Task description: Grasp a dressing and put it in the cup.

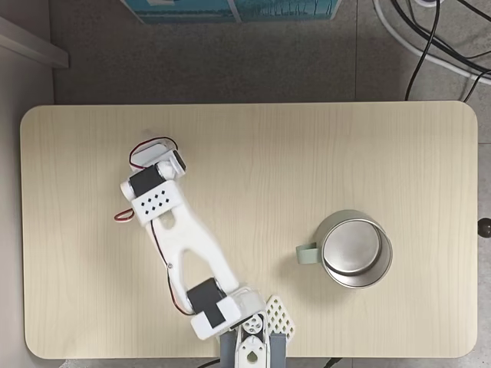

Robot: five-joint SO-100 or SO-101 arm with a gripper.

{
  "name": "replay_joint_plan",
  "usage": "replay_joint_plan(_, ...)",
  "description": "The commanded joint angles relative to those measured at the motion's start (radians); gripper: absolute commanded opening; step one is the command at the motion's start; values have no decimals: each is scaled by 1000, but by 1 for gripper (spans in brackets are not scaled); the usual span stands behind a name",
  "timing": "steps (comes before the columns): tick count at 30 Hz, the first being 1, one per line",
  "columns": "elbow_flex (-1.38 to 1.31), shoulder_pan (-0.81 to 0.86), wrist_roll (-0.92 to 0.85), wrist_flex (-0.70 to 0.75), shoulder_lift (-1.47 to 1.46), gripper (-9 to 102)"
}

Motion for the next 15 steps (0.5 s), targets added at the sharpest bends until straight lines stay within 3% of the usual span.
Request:
replay_joint_plan(1,3,-5,-6,-12,-8,24)
replay_joint_plan(6,5,-3,5,-12,-6,0)
replay_joint_plan(11,-21,5,20,-14,-63,0)
replay_joint_plan(15,-18,15,32,66,-195,0)
